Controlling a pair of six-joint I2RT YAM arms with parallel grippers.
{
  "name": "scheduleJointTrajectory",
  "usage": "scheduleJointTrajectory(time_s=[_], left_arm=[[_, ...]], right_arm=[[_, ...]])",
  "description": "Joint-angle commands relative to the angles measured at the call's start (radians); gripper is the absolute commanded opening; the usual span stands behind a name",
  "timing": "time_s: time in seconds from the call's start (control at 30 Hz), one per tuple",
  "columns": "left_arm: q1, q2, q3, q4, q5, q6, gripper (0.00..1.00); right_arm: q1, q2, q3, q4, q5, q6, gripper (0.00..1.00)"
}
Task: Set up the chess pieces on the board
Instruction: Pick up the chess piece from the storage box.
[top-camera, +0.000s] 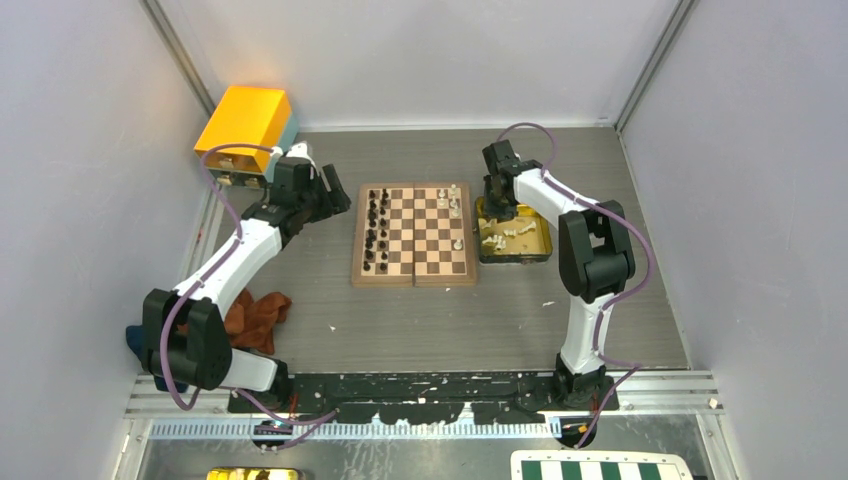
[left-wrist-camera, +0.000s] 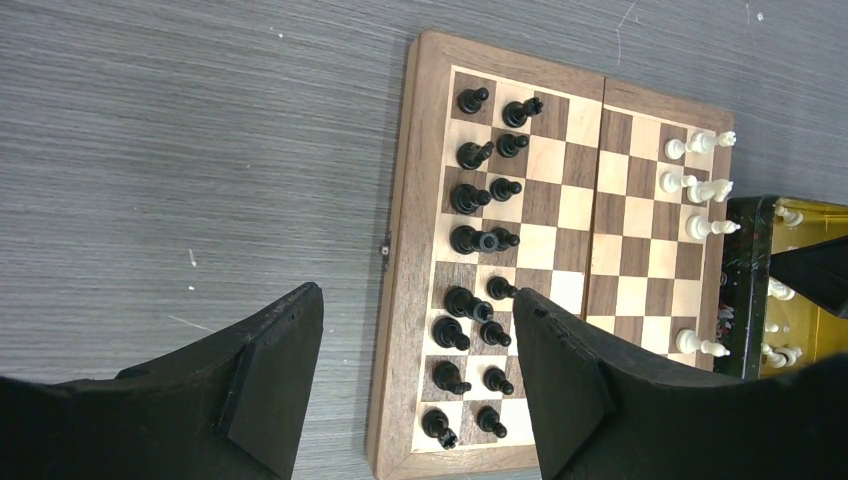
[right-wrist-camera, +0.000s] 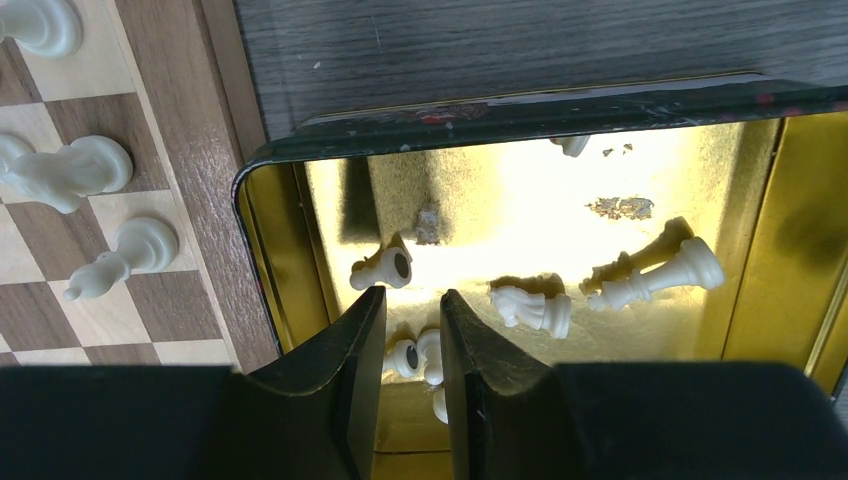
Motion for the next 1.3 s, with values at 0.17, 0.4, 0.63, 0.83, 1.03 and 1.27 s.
scheduleJointTrajectory(time_s=[0.17, 0.4, 0.63, 0.83, 1.03, 1.27], left_arm=[[-0.006, 0.0, 0.032, 0.035, 0.012, 0.015, 0.71], [-0.006, -0.004, 0.027, 0.035, 0.008, 0.016, 0.71], [-0.005, -0.008, 0.02, 0.034, 0.007, 0.018, 0.71], [-0.005, -0.009, 0.016, 0.035, 0.007, 0.019, 0.71], [-0.006, -0.015, 0.011, 0.035, 0.007, 0.02, 0.71], [-0.005, -0.02, 0.007, 0.037, 0.011, 0.02, 0.71]], right_arm=[[0.01, 0.011, 0.04, 0.022, -0.021, 0.005, 0.33], [0.011, 0.028, 0.041, 0.026, -0.032, 0.011, 0.33], [0.013, 0.031, 0.027, 0.035, -0.031, 0.015, 0.33], [0.013, 0.03, 0.013, 0.041, -0.031, 0.017, 0.29], [0.012, 0.015, -0.008, 0.037, -0.021, 0.019, 0.22], [0.013, -0.011, -0.04, 0.031, -0.017, 0.025, 0.22]])
